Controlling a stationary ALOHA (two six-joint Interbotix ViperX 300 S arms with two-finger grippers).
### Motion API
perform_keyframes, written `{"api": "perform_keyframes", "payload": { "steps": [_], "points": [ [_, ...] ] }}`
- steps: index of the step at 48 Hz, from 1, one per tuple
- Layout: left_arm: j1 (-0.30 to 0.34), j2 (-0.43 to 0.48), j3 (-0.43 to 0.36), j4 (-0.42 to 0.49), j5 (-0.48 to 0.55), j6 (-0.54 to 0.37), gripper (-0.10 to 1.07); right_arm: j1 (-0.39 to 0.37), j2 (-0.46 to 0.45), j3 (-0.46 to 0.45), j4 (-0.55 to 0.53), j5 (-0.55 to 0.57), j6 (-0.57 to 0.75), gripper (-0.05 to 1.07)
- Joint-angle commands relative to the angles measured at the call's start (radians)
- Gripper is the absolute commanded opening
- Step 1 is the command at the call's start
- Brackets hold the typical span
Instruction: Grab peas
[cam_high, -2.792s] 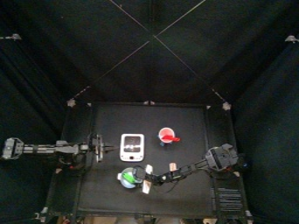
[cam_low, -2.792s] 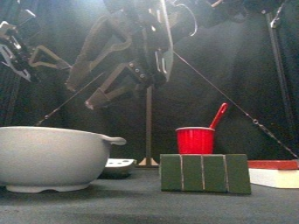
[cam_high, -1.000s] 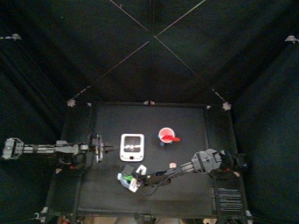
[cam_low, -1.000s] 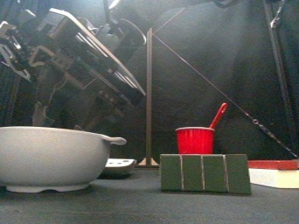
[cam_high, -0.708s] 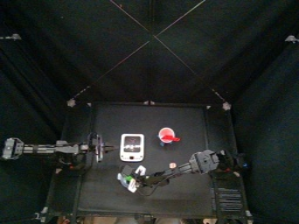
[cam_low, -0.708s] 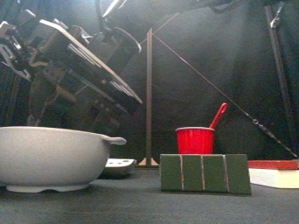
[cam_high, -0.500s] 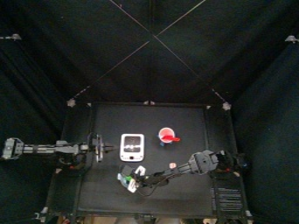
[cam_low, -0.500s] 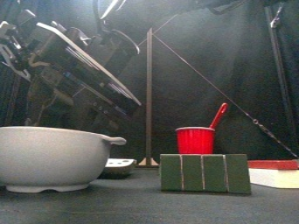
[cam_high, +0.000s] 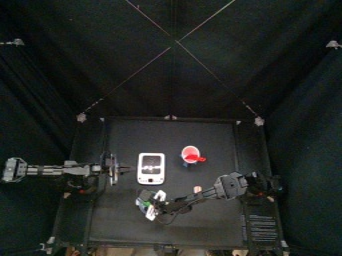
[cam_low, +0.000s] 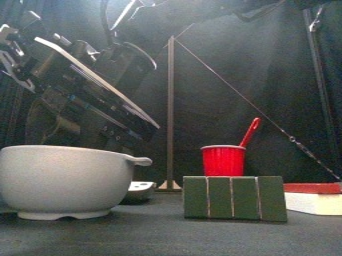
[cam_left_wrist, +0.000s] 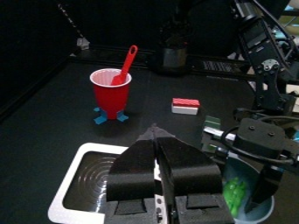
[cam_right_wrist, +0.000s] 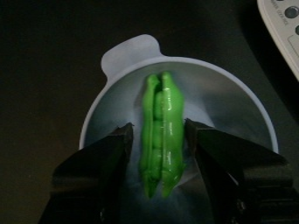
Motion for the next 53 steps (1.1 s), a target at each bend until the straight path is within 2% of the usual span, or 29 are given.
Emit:
{"api": "perform_keyframes", "payload": {
  "steps": [1,29,34,46,53],
  "points": [
    [0.002,0.003,-0.012,-0.002,-0.009,0.002,0.32,-0.005,-0.028,-0.026,0.002,-0.003,-0.003,0.85],
    [0.002,0.005,-0.012,-0.002,-0.009,0.002,0.32,-0.006,-0.026,-0.026,-0.011,-0.003,-0.005,0.84],
    [0.002,0.003,-0.012,-0.002,-0.009,0.002,0.32,-0.006,-0.026,-0.026,-0.011,-0.003,-0.005,0.8],
    [0.003,0.005,-0.012,-0.002,-0.009,0.002,0.32,-0.006,-0.028,-0.031,-0.011,0.002,-0.005,0.6],
    [0.002,0.005,-0.012,-0.002,-0.009,0.002,0.32,-0.006,-0.057,-0.041,-0.015,0.048,-0.005,0.59]
  ]
}}
